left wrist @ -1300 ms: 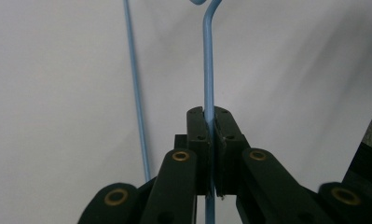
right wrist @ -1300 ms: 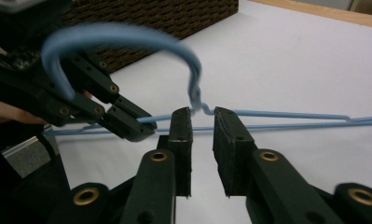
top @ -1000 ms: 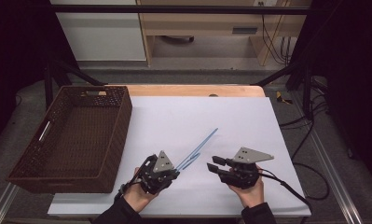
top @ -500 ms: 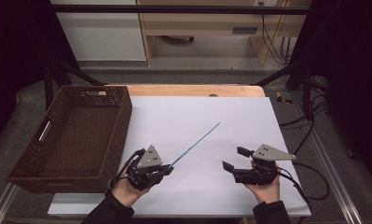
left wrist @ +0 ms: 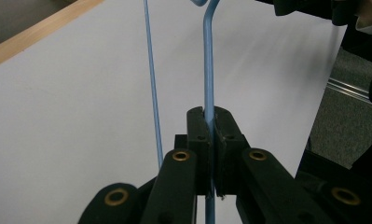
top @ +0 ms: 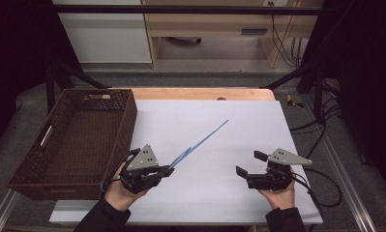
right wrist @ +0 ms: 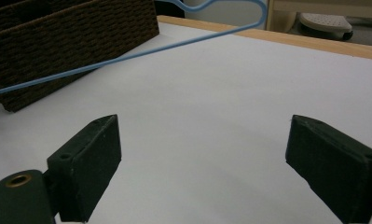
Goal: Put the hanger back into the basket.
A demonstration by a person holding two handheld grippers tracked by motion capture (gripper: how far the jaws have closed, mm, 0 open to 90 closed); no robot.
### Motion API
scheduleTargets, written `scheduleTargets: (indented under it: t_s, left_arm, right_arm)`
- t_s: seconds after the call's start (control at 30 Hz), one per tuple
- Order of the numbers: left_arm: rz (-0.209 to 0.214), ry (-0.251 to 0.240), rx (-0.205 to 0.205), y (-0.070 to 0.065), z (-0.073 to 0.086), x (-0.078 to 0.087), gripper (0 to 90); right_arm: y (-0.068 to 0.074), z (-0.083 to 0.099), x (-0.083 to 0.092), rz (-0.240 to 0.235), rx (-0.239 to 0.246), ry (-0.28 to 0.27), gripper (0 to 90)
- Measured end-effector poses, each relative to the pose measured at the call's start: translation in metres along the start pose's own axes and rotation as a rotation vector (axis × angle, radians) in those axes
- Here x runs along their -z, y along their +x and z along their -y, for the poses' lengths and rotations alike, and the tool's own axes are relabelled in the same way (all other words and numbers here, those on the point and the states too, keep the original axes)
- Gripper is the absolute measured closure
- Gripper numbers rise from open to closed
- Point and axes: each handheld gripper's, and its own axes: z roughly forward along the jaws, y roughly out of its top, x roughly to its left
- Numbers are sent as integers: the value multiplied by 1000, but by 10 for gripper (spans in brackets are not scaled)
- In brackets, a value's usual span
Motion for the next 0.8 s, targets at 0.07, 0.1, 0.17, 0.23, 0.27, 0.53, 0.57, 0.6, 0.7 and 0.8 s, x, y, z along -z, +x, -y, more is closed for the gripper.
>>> scheduleTargets:
  t_s: [0.07, 0.1, 0.17, 0.23, 0.27, 0.53, 0.57, 0.6, 0.7, 0.8]
  left_arm:
    - [-2, 2, -8, 1, -2, 3, 870]
    - [-2, 5, -8, 2, -3, 4, 870]
    - [-11, 16, -22, 4, -7, 6, 870]
    - [-10, 13, -26, 7, -12, 11, 870]
    - [-5, 6, -27, 9, -15, 14, 870]
    - [-1, -14, -36, 27, -30, 37, 870]
    - [0, -15, -39, 29, -31, 40, 870]
    - [-8, -18, -42, 31, -33, 44, 870]
    - [-14, -30, -39, 38, -36, 54, 870]
    - [-27, -38, -40, 46, -39, 65, 870]
  right_arm:
    - [0, 0, 0, 6, 2, 1, 96]
    - [0, 0, 0, 9, 9, 2, 89]
    - [0, 0, 0, 18, 6, 1, 79]
    - [0, 0, -1, 25, 7, 1, 65]
    - [0, 0, -1, 28, 9, 1, 59]
    - [0, 0, 1, 42, 8, -1, 30]
    - [0, 0, 1, 43, 7, -2, 28]
    - [0, 0, 1, 45, 8, 0, 28]
    - [0, 0, 1, 47, 6, -1, 25]
    - [0, 0, 1, 48, 7, -2, 25]
